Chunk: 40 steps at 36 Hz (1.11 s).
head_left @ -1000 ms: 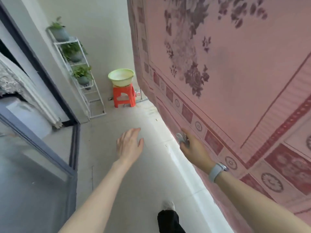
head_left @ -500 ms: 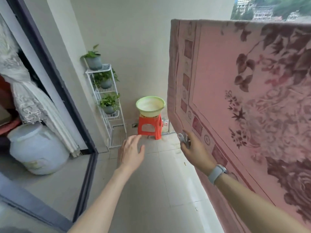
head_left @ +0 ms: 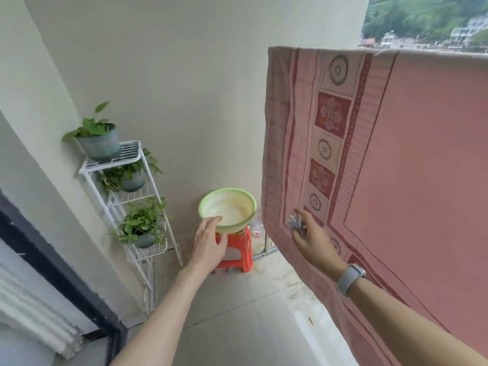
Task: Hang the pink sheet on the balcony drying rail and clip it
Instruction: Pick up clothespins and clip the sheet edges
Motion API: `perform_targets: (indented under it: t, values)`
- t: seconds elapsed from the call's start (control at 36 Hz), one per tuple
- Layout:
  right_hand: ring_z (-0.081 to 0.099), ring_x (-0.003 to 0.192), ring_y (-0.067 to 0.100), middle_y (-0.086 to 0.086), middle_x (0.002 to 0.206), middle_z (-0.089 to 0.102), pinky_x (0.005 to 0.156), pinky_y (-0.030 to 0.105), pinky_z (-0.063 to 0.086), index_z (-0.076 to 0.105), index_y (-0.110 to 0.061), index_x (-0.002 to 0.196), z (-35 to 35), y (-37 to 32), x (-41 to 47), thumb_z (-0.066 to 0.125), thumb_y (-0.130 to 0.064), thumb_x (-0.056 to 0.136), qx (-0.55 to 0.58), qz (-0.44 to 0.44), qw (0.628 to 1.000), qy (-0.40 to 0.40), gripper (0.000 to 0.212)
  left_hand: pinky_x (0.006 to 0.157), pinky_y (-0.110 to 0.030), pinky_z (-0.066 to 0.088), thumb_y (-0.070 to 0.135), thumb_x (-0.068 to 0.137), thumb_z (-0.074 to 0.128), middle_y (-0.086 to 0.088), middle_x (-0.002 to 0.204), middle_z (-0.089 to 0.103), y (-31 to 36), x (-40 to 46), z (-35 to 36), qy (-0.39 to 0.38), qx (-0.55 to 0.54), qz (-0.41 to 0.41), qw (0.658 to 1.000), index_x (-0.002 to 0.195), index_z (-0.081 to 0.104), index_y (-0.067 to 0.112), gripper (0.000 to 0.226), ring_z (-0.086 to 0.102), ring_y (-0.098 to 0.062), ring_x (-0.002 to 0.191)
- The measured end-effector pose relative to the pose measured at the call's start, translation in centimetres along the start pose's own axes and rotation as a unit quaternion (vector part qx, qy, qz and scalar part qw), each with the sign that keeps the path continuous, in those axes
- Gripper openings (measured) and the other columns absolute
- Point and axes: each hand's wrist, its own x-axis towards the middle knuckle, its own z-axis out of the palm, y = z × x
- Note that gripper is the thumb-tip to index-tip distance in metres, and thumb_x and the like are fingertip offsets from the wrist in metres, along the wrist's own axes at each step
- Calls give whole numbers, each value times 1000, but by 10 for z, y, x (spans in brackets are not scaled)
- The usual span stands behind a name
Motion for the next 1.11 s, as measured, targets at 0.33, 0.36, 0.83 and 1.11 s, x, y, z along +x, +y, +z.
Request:
perform_targets:
  t: [0.33,0.36,0.83,1.11]
  values:
    - [59,93,21,5,117,57,73,32,50,34,-24,136,61,52,260,51,-28,92,13,27,999,29,47,104,-38,34,28,90,49,-4,131,49,-36,280,76,-38,8,53,998,129,47,15,41,43,-23,123]
    - [60,92,22,6,115,58,76,37,51,34,-25,136,62,52,284,51,-27,92,17,32,999,30,47,104,-37,34,26,91,49,-3,132,48,-34,307,79,-40,11,63,997,130,46,15,41,43,-22,123]
    - [40,124,8,-4,139,43,101,24,33,31,-25,139,79,78,518,50,-21,91,22,83,987,139,52,85,-22,42,18,89,57,-4,122,56,3,612,169,-138,-178,125,966,127,49,13,39,58,-18,104]
    - [55,102,1,-17,114,53,89,20,45,41,-30,126,93,52,562,55,-15,88,0,161,955,250,42,65,-28,43,22,85,63,9,66,61,20,689,205,-206,-325,187,904,70,60,16,17,59,-13,69]
